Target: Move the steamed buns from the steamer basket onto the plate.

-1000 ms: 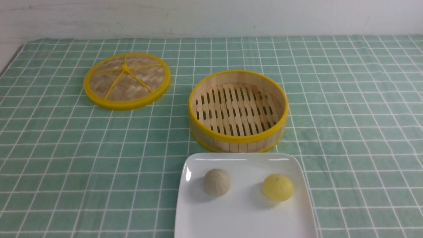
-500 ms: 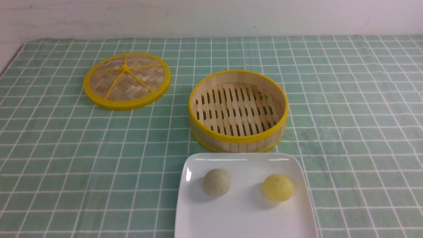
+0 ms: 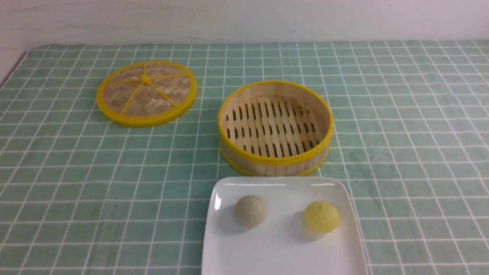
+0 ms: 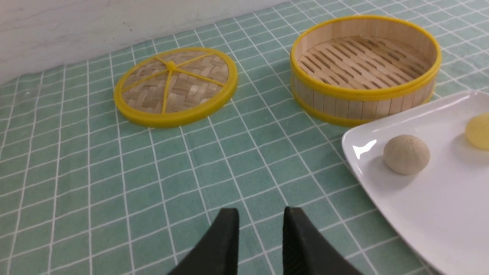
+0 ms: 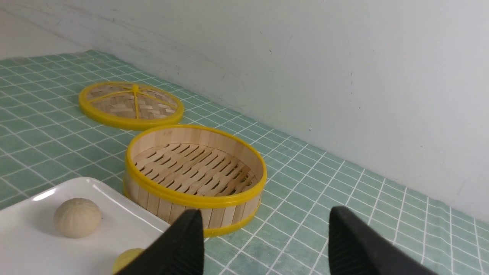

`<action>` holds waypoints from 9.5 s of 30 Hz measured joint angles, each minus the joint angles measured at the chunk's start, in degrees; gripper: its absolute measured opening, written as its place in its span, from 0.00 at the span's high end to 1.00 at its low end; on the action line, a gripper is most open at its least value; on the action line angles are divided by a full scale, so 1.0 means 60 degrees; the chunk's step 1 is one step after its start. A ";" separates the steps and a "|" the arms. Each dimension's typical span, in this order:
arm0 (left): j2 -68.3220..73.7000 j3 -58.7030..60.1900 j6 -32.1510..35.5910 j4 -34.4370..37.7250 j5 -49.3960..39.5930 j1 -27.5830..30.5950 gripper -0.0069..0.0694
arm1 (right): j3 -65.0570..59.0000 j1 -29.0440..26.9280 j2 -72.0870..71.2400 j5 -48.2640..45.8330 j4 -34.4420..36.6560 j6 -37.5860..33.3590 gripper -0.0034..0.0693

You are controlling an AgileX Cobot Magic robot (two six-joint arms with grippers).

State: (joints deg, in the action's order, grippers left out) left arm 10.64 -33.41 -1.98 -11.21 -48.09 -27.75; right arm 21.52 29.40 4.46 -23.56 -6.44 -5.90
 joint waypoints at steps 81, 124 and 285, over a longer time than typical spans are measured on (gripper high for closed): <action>0.0000 0.0208 -0.0052 -0.0987 0.0013 0.0000 0.59 | -0.3721 -0.6083 -0.0839 0.0255 0.0248 0.2314 0.80; 0.0000 0.0875 -0.0530 -0.0955 0.1517 0.0105 0.59 | -0.3721 -0.6083 -0.0839 0.0230 0.0174 0.2277 0.74; -0.1885 0.5760 -0.3441 -0.0550 0.4187 0.4567 0.59 | -0.3721 -0.6093 -0.0839 0.0230 0.0171 0.2268 0.62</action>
State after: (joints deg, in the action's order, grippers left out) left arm -0.67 1.15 -22.62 -14.51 -22.97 -0.34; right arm -0.80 -7.15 -0.57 -22.18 -5.42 7.71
